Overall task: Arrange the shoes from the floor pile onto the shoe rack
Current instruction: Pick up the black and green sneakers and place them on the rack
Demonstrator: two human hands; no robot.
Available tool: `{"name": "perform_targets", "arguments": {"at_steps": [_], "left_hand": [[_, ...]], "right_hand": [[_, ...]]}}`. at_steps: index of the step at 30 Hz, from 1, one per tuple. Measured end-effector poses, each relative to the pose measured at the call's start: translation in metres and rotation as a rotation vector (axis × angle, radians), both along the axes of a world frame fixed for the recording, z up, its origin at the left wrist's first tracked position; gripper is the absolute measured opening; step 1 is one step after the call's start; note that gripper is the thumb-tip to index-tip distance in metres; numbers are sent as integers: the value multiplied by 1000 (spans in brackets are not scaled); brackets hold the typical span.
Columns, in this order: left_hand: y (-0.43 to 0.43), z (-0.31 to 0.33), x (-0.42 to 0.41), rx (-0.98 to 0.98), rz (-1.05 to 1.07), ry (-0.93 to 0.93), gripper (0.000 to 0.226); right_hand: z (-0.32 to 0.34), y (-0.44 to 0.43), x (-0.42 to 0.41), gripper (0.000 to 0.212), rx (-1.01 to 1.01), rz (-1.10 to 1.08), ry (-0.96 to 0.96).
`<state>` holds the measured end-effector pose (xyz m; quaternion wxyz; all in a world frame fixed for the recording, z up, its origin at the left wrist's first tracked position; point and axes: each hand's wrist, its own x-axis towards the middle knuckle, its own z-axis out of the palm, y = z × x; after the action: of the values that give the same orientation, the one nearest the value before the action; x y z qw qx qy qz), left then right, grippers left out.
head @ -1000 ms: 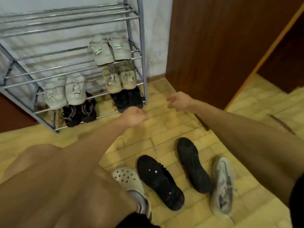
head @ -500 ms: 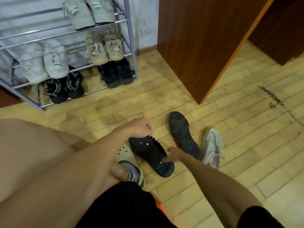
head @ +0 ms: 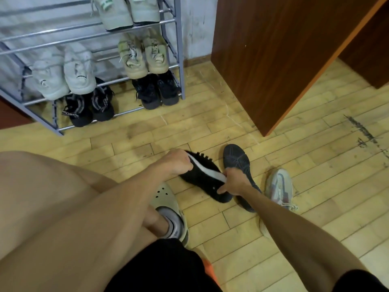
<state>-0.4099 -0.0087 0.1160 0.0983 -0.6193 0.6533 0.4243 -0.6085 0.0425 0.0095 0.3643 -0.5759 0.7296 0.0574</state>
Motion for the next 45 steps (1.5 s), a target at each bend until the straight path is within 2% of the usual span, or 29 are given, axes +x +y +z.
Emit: {"name": "perform_targets", "arguments": {"at_steps": [3,6,9,11,13,15,17,19,21,23,26,29,31,32,36,39,41,43,45], "left_hand": [[-3,-2,1,14,-3,-12,21],[-7,-2,0,32,8,-16,27],[-11,-2,0,48,5,-20,15],[-11,-3,2,78,-10,-56,23],[-12,-6,5,104,-19,-70,34],[-12,-9,8,122,-29,-78,42],[-14,-9,11,141,-47,-103,33],[-18,-10,14,139,-52,-130,27],[-23,-15,20,131,-38,-134,30],[-27,-19,25,124,-11,-114,38],[-31,-20,32,139,19,-81,43],[-34,-19,36,152,26,-87,20],[-36,-15,35,140,21,-103,7],[-37,-12,32,131,19,-105,9],[-34,-6,20,89,103,-64,12],[-34,5,15,75,231,-13,43],[-37,19,16,43,329,64,55],[-42,39,20,40,471,222,54],[-48,61,28,2,571,294,49]], "right_hand": [[7,-11,5,63,-250,-32,142],[4,-14,21,52,-327,57,275],[-8,-6,37,49,-205,229,197],[-17,-2,40,47,-122,326,113],[-25,-6,38,43,-108,283,63],[-29,-18,34,42,-100,147,14],[-34,-34,32,52,-58,23,-54],[-39,-49,32,73,40,-90,-107],[-50,-54,35,94,174,-108,-113],[-64,-56,38,99,254,-53,-42],[-73,-65,39,84,269,-97,-1],[-65,-72,42,56,443,-249,-230],[-57,-76,40,47,514,-297,-355],[-52,-78,39,45,510,-317,-399],[-13,-91,35,41,392,-333,-515],[30,-104,34,38,256,-267,-549],[65,-114,35,36,172,-222,-592],[105,-126,39,33,97,-153,-650],[142,-136,49,32,28,-88,-704]]}}
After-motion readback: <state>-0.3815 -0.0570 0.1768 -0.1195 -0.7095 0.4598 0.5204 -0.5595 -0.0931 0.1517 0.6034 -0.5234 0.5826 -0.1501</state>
